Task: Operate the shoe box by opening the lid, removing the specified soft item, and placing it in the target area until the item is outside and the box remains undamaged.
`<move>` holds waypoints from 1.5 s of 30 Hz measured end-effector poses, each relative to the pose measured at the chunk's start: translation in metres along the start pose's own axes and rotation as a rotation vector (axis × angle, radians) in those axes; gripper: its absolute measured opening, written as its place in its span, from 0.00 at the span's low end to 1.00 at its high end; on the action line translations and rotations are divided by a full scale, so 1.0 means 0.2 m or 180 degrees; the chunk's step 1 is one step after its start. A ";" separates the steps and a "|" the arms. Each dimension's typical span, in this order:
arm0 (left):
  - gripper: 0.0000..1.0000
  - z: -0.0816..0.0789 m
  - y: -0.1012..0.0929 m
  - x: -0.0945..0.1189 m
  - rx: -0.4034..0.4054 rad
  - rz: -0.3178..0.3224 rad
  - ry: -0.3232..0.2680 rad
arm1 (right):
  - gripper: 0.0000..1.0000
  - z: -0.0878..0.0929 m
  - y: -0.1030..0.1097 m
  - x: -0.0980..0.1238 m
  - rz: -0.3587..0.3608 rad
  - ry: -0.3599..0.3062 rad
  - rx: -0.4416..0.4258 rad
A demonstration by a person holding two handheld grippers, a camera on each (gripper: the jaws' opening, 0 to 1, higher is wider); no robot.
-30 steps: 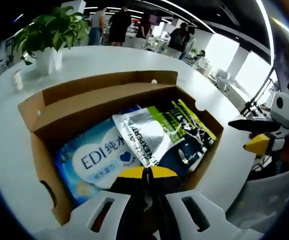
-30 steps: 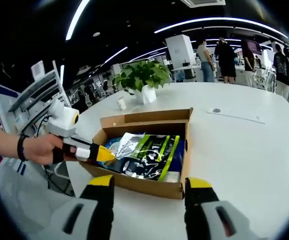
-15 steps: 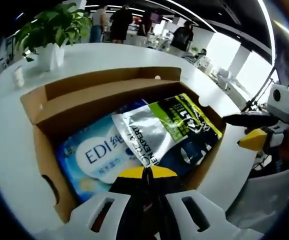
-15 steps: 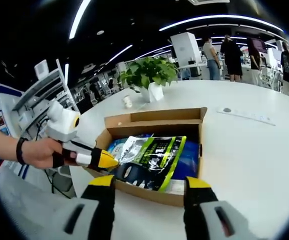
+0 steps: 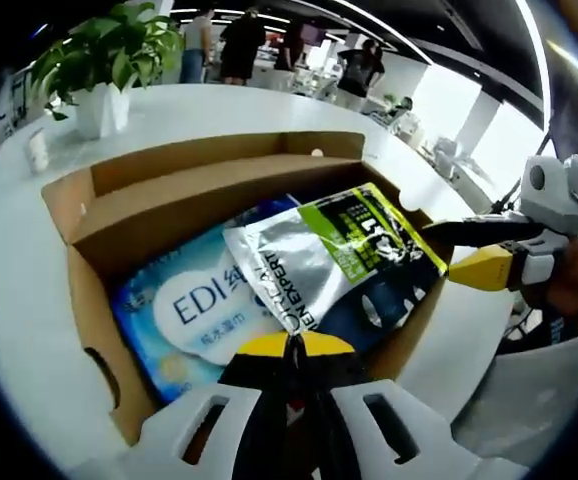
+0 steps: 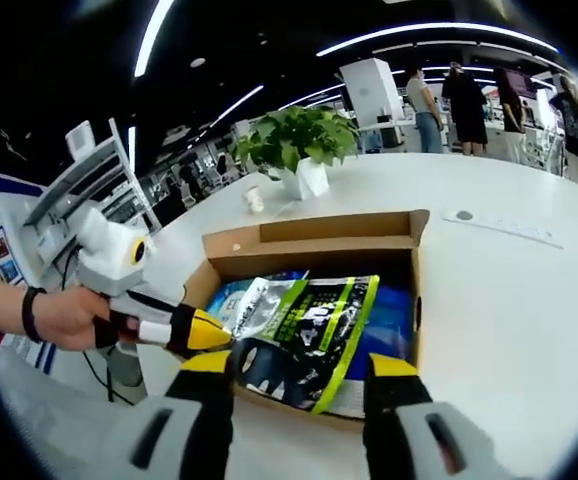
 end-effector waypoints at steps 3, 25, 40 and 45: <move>0.00 0.00 0.00 0.00 0.0001 0.0005 -0.0002 | 0.49 0.00 -0.01 -0.02 -0.0010 0.0021 -0.0012; 0.00 -0.01 0.01 0.00 0.0027 -0.0011 -0.0036 | 0.00 0.03 -0.06 -0.05 0.0219 -0.0058 -0.0300; 0.00 -0.13 -0.07 0.06 -0.0078 0.0033 -0.0242 | 0.00 -0.03 -0.06 0.08 0.0199 -0.0316 -0.0379; 0.00 -0.17 -0.13 0.07 -0.0174 0.0080 -0.0283 | 0.00 -0.06 -0.08 0.16 0.0224 -0.0453 -0.0414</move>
Point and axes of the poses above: the point that each gripper's makers call its tool centre point, and the gripper's own axes: x roughly backward along the fingers, y roughly to its left, z roughly out of its underside, the point moved 8 cm from there along x, roughly backward along the fingers, and after that the axes turned 1 degree about -x, right-handed, at the moved point
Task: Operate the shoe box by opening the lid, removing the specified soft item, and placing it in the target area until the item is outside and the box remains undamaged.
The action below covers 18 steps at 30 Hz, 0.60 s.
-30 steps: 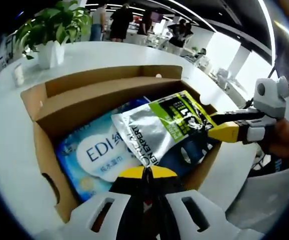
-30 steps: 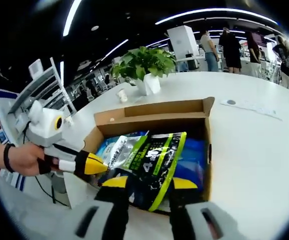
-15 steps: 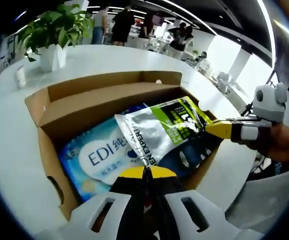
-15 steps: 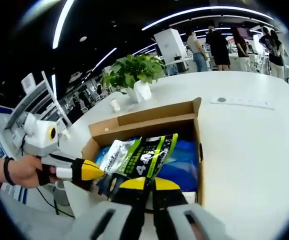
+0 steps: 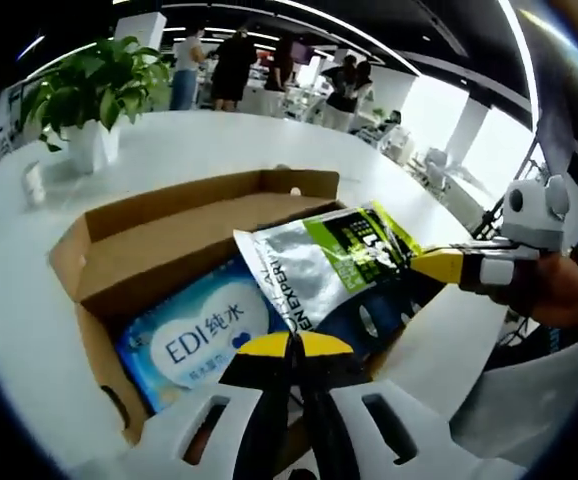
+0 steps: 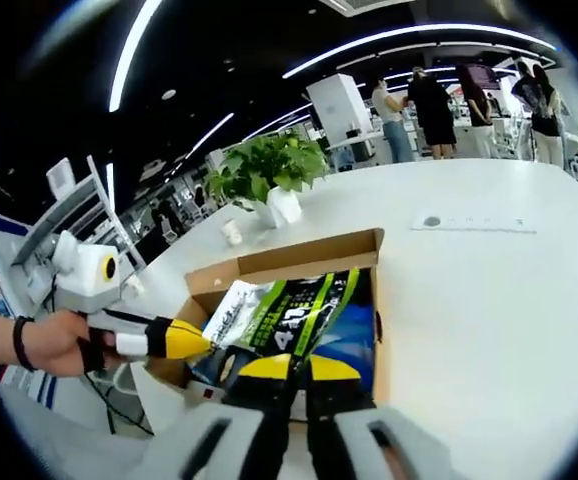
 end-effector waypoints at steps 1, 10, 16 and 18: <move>0.00 -0.01 -0.01 0.00 -0.0016 0.0010 -0.0021 | 0.00 -0.01 0.00 0.01 -0.0003 -0.0029 0.0002; 0.00 -0.05 -0.09 -0.02 -0.0058 0.0070 -0.0086 | 0.00 -0.02 -0.03 0.11 0.0030 -0.0083 0.0030; 0.00 -0.08 -0.15 -0.04 -0.0070 0.0135 -0.0127 | 0.00 -0.04 -0.07 0.17 0.0047 -0.0111 0.0045; 0.00 -0.09 -0.18 -0.05 -0.0089 0.0155 -0.0132 | 0.00 -0.04 -0.09 0.20 0.0075 -0.0121 0.0053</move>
Point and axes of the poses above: the point that each gripper's makers call its tool centre point, and the gripper's own axes: x roughly backward along the fingers, y roughly to its left, z roughly out of its underside, the point moved 8 cm from there along x, roughly backward along the fingers, and after that the axes turned 1 degree about -x, right-handed, at the moved point
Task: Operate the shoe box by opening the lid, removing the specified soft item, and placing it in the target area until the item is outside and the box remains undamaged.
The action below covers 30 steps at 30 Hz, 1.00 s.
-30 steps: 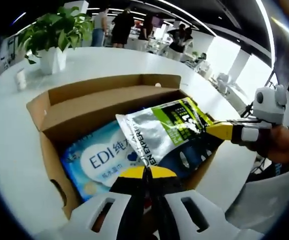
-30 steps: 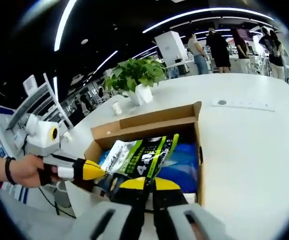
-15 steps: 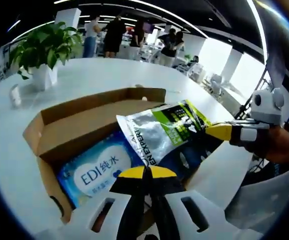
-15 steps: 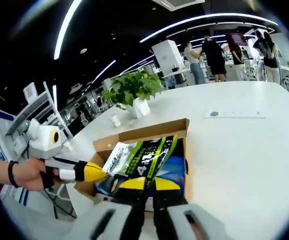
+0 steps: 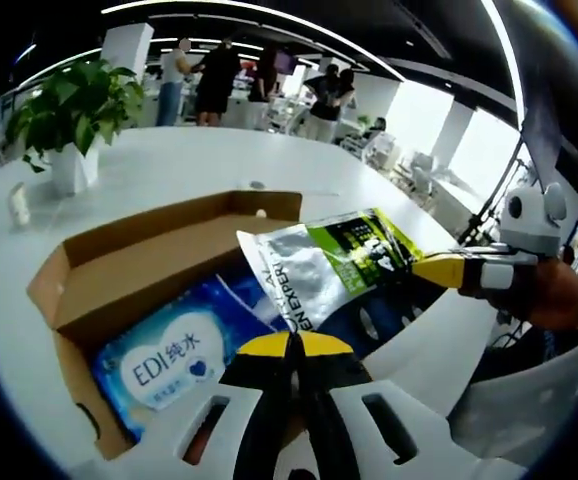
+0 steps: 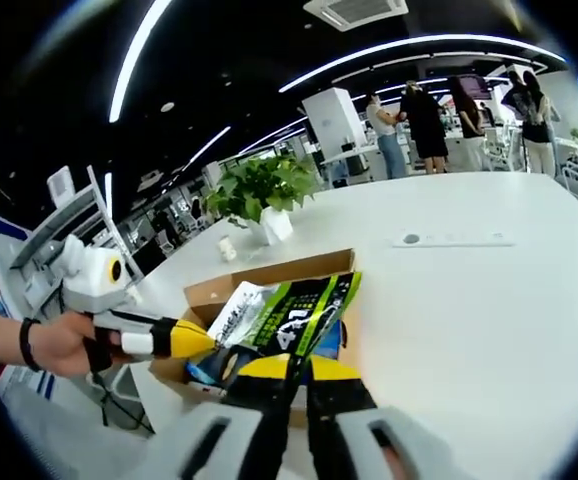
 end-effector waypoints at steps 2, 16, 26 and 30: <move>0.00 -0.01 -0.03 -0.01 -0.0028 0.0020 -0.0002 | 0.00 0.00 -0.02 0.02 0.0020 -0.0008 -0.0002; 0.00 -0.04 -0.17 -0.08 -0.0196 0.0165 0.0060 | 0.01 0.05 -0.10 0.18 0.0142 -0.0083 -0.0085; 0.00 -0.03 -0.27 -0.14 -0.0272 0.0265 0.0111 | 0.01 0.05 -0.16 0.27 0.0227 -0.0141 -0.0145; 0.00 -0.04 -0.32 -0.17 -0.0314 0.0313 0.0126 | 0.00 0.06 -0.20 0.31 0.0273 -0.0169 -0.0185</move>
Point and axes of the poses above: the point that each gripper's makers call its tool centre point, and the gripper's own axes: x roughly backward along the fingers, y roughly to its left, z roughly out of its underside, the point moved 8 cm from there along x, roughly backward along the fingers, and after that the axes turned 1 degree about -x, right-handed, at the moved point
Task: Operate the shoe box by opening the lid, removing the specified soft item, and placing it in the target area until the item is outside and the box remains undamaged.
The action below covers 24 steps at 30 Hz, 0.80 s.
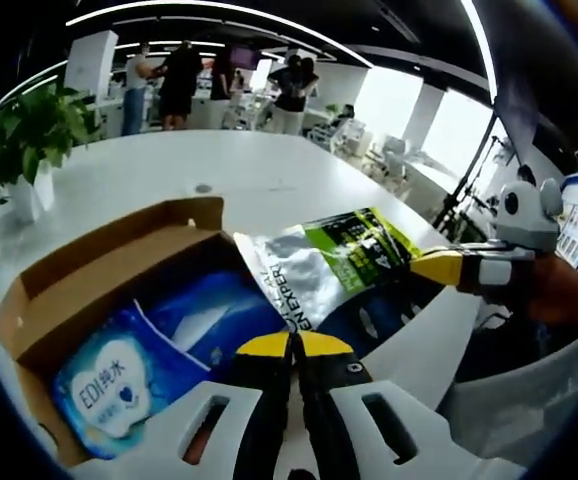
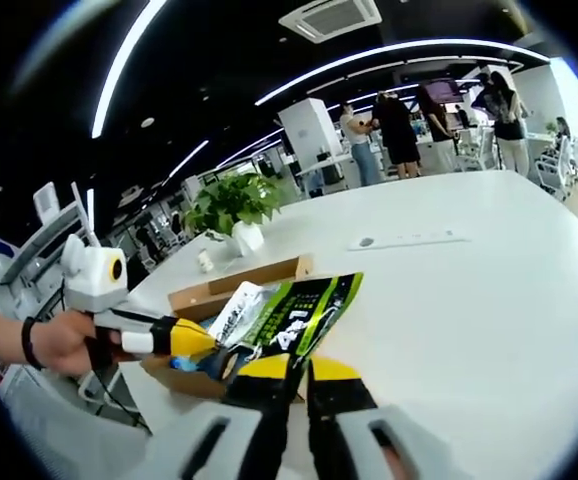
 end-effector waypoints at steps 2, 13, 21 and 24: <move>0.00 0.00 -0.02 -0.01 -0.0017 0.0020 0.0006 | 0.00 0.00 -0.01 0.02 0.0018 -0.0012 -0.0018; 0.00 -0.03 -0.11 -0.08 -0.0094 0.0099 0.0027 | 0.00 -0.01 -0.10 0.09 0.0101 -0.0034 -0.0043; 0.00 -0.04 -0.16 -0.14 -0.0120 0.0143 0.0045 | 0.00 -0.03 -0.16 0.13 0.0151 -0.0049 -0.0058; 0.00 -0.04 -0.18 -0.15 -0.0125 0.0164 0.0043 | 0.00 -0.03 -0.19 0.15 0.0166 -0.0060 -0.0071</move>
Point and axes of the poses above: the point that each gripper's makers call its tool centre point, and the gripper's own axes: x roughly backward along the fingers, y roughly to its left, z roughly out of its underside, the point moved 8 cm from there along x, roughly backward along the fingers, and after that the axes turned 1 degree about -x, right-handed, at the moved point
